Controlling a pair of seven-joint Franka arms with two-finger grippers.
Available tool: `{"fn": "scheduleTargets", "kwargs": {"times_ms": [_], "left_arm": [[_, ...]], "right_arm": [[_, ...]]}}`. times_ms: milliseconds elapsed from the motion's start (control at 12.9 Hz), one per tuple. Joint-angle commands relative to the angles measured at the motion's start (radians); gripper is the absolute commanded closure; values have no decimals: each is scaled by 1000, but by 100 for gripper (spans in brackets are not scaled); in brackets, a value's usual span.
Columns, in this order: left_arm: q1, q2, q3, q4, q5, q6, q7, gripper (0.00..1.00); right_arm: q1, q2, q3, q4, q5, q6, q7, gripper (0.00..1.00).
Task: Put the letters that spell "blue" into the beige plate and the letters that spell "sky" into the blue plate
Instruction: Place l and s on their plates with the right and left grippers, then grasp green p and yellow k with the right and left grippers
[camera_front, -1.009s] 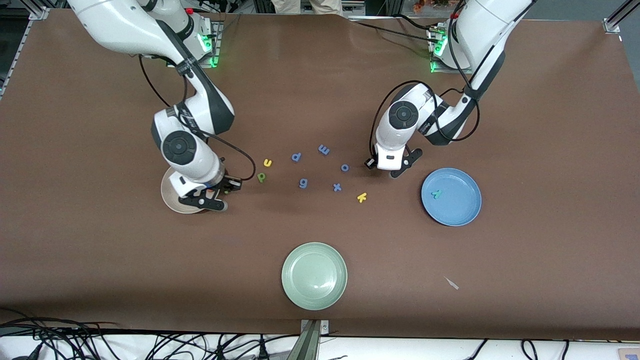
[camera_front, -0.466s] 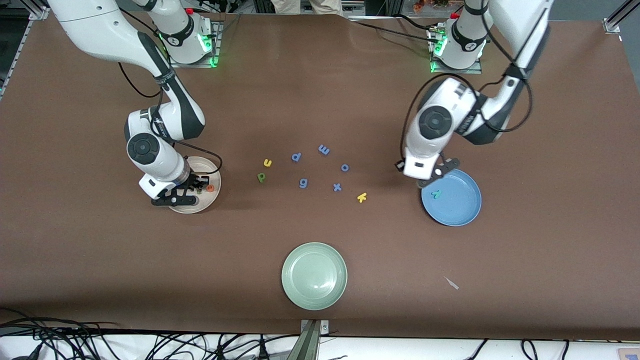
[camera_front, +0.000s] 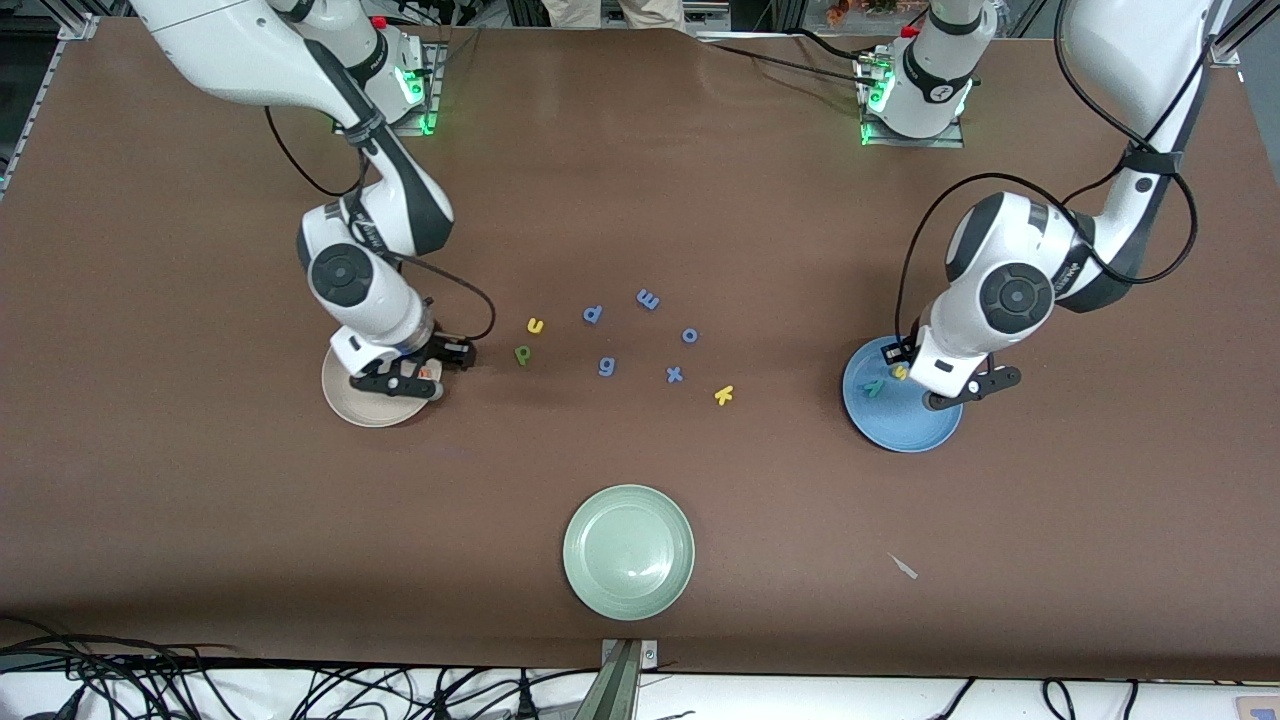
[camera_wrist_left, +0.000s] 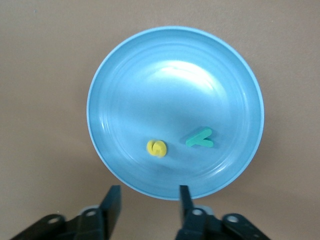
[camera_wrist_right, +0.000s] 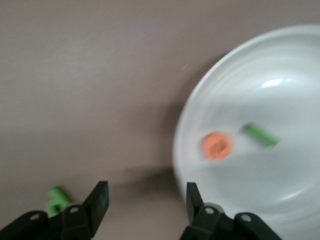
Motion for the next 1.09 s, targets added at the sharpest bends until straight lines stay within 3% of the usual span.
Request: {"fn": "scheduleTargets", "kwargs": {"times_ms": [0,155,388,621,776,1009], "left_arm": [[-18,-5,-126,105,-22,-120,8,0],[-67,41,-173,183,-20,-159,31,0],[-179,182,-170,283,15,-123,219,0],[-213,305,-166,348,29,23,492,0],[-220,358,-152,348,158,141,635,0],[-239,429,-147,351,279,255,755,0]], "right_arm": [[0,21,56,15,-4,-8,149,29],[11,59,82,35,-35,15,269,29],[31,98,95,35,-114,66,404,29],[32,135,95,35,-133,135,409,30],[40,139,95,34,-133,141,410,40],[38,138,93,33,-135,140,406,77]]}}
